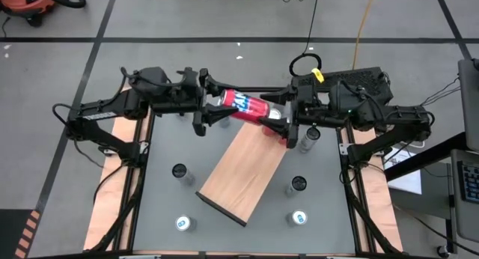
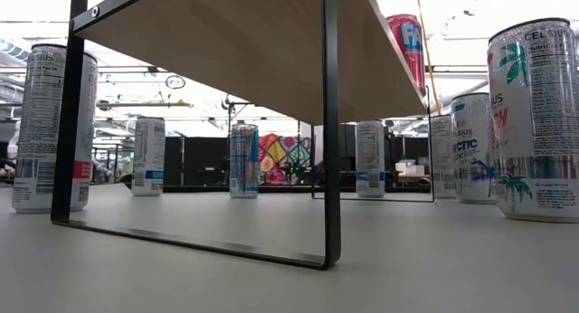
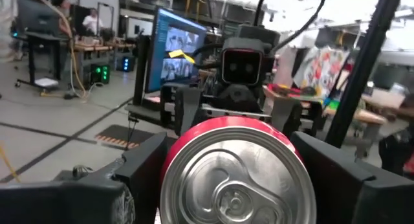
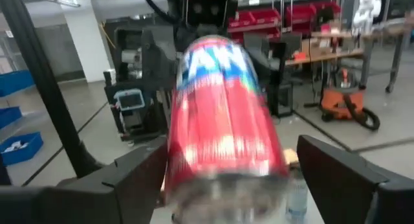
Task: Place canned beverage on shelf
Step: Put the red soda can on the shelf aligned with the other red soda cans
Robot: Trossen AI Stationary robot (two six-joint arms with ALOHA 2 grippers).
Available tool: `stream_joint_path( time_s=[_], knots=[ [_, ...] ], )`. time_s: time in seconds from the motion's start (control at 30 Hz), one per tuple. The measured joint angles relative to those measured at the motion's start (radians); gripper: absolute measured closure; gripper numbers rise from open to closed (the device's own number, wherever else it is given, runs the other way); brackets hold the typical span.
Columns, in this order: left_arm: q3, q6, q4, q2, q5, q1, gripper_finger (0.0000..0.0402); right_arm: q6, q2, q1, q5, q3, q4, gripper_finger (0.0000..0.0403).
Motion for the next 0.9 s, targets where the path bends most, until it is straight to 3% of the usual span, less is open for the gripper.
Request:
stream_joint_path(
  time_s=[0.5, 0.9],
  knots=[
    [0.000, 0.139, -0.210, 0.004, 0.286, 0.200, 0.0122, 0.114, -0.137, 0.001, -0.003, 0.000, -0.218, 0.0083],
    [0.002, 0.264, -0.279, 0.142, 0.432, 0.324, 0.0122, 0.069, -0.257, -0.019, 0.008, 0.000, -0.306, 0.0083]
  ],
)
